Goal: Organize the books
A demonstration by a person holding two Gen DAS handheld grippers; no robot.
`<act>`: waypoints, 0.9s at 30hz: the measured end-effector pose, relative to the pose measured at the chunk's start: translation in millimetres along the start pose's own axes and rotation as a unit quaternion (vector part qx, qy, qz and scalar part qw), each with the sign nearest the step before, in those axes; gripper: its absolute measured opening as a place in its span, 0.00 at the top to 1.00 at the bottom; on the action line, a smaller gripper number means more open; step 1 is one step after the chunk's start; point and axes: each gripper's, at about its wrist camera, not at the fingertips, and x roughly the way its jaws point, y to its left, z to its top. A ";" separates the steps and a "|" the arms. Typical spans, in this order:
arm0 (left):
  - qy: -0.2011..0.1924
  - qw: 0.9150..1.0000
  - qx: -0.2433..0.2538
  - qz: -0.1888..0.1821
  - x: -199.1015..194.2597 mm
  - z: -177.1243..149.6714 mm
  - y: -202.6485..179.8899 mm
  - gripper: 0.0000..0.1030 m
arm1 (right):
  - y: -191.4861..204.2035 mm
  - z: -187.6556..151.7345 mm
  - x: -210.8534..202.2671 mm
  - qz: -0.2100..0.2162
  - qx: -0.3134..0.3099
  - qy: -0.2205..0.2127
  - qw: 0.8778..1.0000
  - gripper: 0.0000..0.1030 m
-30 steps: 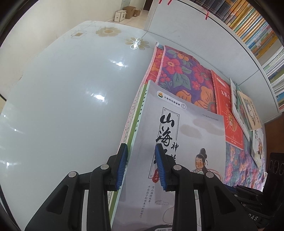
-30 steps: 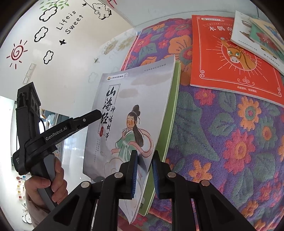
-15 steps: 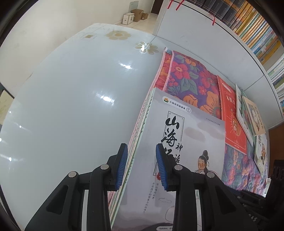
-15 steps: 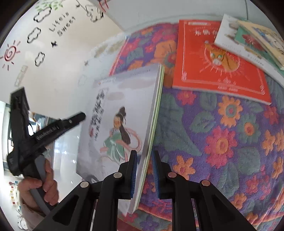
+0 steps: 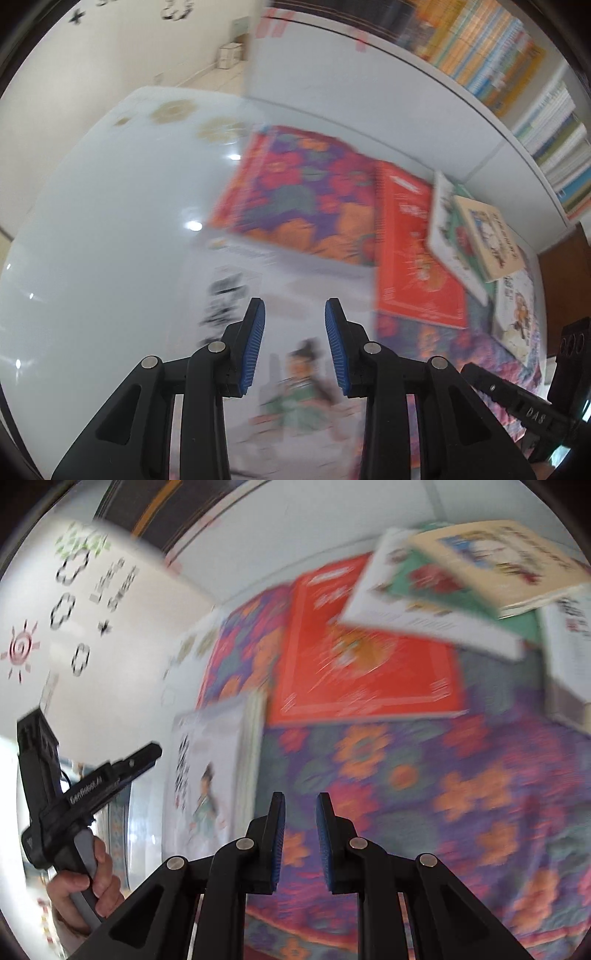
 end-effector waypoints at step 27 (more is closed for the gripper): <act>0.051 0.958 0.249 -0.134 211.2 138.9 -311.1 0.68 | -194.8 93.9 -54.7 0.038 0.187 -0.161 0.968 0.72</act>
